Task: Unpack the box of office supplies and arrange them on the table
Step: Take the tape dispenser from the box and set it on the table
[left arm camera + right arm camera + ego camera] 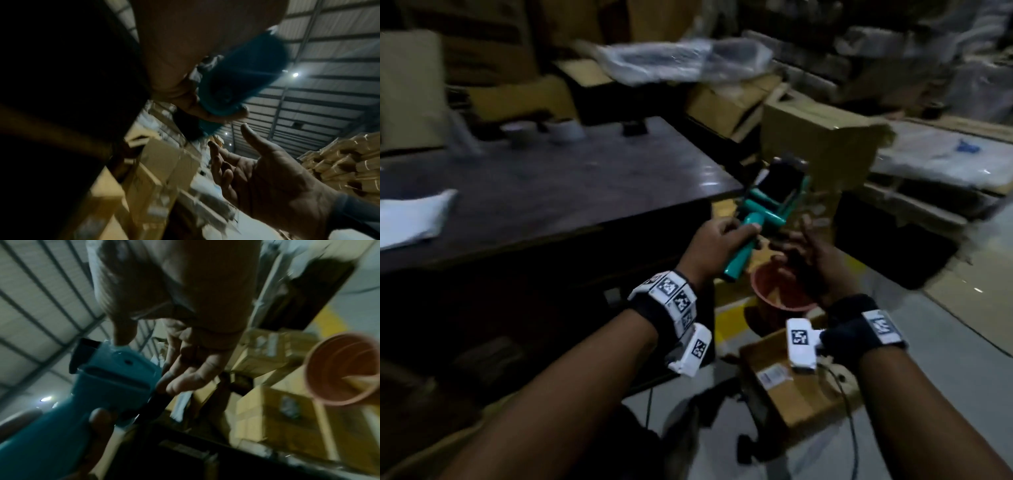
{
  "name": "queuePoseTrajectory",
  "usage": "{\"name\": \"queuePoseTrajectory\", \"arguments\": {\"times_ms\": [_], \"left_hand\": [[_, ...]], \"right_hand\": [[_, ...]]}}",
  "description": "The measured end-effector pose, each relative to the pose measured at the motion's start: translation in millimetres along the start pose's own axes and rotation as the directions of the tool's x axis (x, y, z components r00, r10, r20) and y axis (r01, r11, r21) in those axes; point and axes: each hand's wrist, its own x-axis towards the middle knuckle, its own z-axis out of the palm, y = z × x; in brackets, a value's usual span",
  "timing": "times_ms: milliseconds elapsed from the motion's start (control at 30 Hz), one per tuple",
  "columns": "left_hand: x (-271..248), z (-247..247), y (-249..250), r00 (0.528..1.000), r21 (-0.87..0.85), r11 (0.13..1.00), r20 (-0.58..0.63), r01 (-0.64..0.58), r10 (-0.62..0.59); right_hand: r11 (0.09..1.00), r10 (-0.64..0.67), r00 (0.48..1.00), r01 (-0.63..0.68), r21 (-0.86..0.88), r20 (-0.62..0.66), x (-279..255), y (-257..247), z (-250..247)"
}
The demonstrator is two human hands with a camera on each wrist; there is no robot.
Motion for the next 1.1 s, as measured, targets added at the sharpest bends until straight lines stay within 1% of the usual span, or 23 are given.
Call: {"name": "queuePoseTrajectory", "arguments": {"times_ms": [67,167,233,267,300,333,367,400,467,500,533,567,633,733,800,867,933,1000,1033,1067,1100], "left_hand": [[-21.9,-25.9,30.6,1.000,-0.032,0.999,0.016,0.014,-0.014],[-46.5,-61.0,61.8,0.998,-0.021,0.999,0.053,0.024,-0.023],[-59.7,-85.9,78.4,0.999,-0.060,0.998,0.028,-0.018,0.020],[-62.9,-98.7,86.4,0.999,-0.067,0.997,-0.028,-0.049,0.047],[-64.7,-111.1,94.5,0.991,-0.034,0.996,-0.115,-0.080,0.075],[-65.1,-124.3,101.4,0.970,0.039,0.994,-0.219,-0.104,0.110],[-65.3,-138.4,107.0,0.934,0.146,0.984,-0.327,-0.102,0.145],[-66.0,-153.2,111.4,0.887,0.268,0.962,-0.430,-0.056,0.171],[-68.1,-184.4,113.7,0.796,0.458,0.878,-0.580,0.141,0.175],[-68.5,-198.6,111.5,0.763,0.501,0.828,-0.628,0.251,0.149],[-68.9,-210.7,108.9,0.748,0.523,0.783,-0.654,0.336,0.116],[-68.1,-220.4,106.0,0.748,0.536,0.746,-0.659,0.395,0.077],[-64.4,-234.8,98.2,0.759,0.550,0.690,-0.652,0.471,0.001],[-61.5,-248.6,90.9,0.749,0.560,0.633,-0.661,0.534,-0.047],[-59.3,-254.1,88.2,0.741,0.566,0.615,-0.670,0.549,-0.045],[-59.1,-257.1,86.6,0.744,0.610,0.554,-0.668,0.567,-0.025],[-56.4,-262.1,82.6,0.744,0.650,0.485,-0.669,0.586,-0.002],[-56.6,-260.0,81.1,0.732,0.678,0.382,-0.681,0.628,0.004],[-56.5,-253.7,80.0,0.728,0.692,0.318,-0.686,0.648,0.009],[-56.8,-242.6,80.2,0.735,0.716,0.255,-0.678,0.650,0.032],[-57.0,-226.8,79.9,0.755,0.750,0.208,-0.652,0.628,0.070]], "right_hand": [[0.991,-0.078,0.996,0.073,-0.112,-0.038,-2.7,-14.1,33.8],[0.979,-0.160,0.984,0.148,-0.140,-0.075,-4.7,-27.3,70.8],[0.969,-0.207,0.973,0.191,-0.156,-0.098,-6.6,-32.9,93.6],[0.961,-0.232,0.969,0.213,-0.178,-0.090,-5.9,-35.0,104.9],[0.948,-0.258,0.964,0.241,-0.210,-0.059,-5.4,-37.2,118.7],[0.932,-0.279,0.960,0.264,-0.248,-0.027,-4.3,-39.4,134.0],[0.911,-0.299,0.954,0.288,-0.295,0.005,-2.3,-41.0,150.3],[0.890,-0.312,0.950,0.305,-0.339,0.035,0.7,-41.1,167.1],[0.841,-0.328,0.941,0.330,-0.429,0.081,5.2,-39.5,198.0],[0.796,-0.350,0.931,0.354,-0.492,0.104,7.4,-37.8,210.5],[0.729,-0.383,0.913,0.391,-0.562,0.138,9.0,-36.5,222.0],[0.654,-0.412,0.894,0.423,-0.627,0.174,9.5,-35.8,232.4],[0.513,-0.439,0.863,0.468,-0.719,0.249,9.4,-36.3,252.3],[0.315,-0.442,0.827,0.504,-0.804,0.346,9.2,-36.9,278.2],[0.222,-0.424,0.809,0.528,-0.819,0.407,10.0,-37.7,289.9],[0.126,-0.403,0.788,0.551,-0.825,0.465,10.9,-38.5,294.8],[-0.011,-0.358,0.769,0.563,-0.826,0.529,11.0,-38.7,291.7],[-0.109,-0.280,0.792,0.535,-0.838,0.542,10.9,-36.8,278.5],[-0.130,-0.256,0.810,0.512,-0.849,0.528,11.9,-35.1,267.5],[-0.135,-0.250,0.824,0.490,-0.861,0.508,12.0,-33.1,254.2],[-0.125,-0.259,0.834,0.472,-0.873,0.488,10.9,-30.0,238.9]]}}
